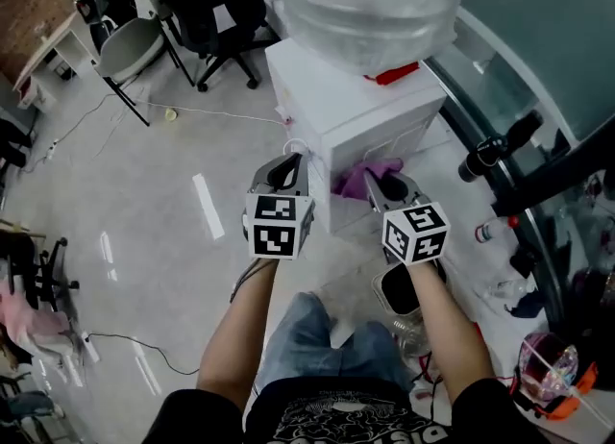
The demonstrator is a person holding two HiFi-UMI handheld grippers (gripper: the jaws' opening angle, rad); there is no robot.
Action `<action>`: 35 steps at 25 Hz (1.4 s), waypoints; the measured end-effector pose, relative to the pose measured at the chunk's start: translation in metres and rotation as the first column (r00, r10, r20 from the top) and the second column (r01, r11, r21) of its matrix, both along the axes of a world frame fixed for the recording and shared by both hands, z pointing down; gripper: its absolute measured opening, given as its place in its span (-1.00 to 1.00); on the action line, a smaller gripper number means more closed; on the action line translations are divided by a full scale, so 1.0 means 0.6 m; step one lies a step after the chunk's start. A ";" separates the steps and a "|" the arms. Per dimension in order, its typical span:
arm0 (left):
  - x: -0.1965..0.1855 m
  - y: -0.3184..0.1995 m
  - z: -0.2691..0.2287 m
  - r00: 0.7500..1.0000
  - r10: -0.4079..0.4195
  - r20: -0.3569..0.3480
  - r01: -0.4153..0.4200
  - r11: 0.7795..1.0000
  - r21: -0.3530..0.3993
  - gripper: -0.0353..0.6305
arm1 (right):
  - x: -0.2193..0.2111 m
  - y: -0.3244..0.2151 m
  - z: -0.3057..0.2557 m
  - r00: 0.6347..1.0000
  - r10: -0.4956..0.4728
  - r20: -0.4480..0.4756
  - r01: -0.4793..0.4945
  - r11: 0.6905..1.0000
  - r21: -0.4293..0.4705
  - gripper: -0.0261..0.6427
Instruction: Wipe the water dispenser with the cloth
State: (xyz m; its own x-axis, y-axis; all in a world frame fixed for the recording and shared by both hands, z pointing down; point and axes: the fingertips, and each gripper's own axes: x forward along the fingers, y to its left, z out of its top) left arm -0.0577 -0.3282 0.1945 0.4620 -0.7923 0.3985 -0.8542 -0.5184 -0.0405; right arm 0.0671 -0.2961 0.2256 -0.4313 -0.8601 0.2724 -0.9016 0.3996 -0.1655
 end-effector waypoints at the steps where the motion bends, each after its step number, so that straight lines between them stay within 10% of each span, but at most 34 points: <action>1: 0.001 -0.001 -0.030 1.000 0.008 -0.003 -0.008 1.000 -0.003 -0.81 | 0.001 -0.002 -0.037 1.000 0.008 -0.003 -0.008 1.000 0.001 -0.83; 16: -0.084 -0.050 -0.366 0.997 0.079 0.010 -0.080 0.994 0.073 -0.81 | 0.007 -0.028 -0.486 0.985 0.163 -0.050 -0.153 0.975 0.162 -0.83; 35: -0.069 -0.048 -0.426 0.981 0.181 -0.062 -0.174 0.979 0.107 -0.81 | 0.003 0.001 -0.529 0.955 0.271 -0.118 -0.239 0.943 0.232 -0.83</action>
State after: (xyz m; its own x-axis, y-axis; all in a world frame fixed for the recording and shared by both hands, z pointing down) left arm -0.0991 -0.3571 -0.0611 0.6234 -0.7294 0.2817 -0.7513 -0.6586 -0.0425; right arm 0.0690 -0.2954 -0.0919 -0.1589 -0.9806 0.1145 -0.9856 0.1643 0.0389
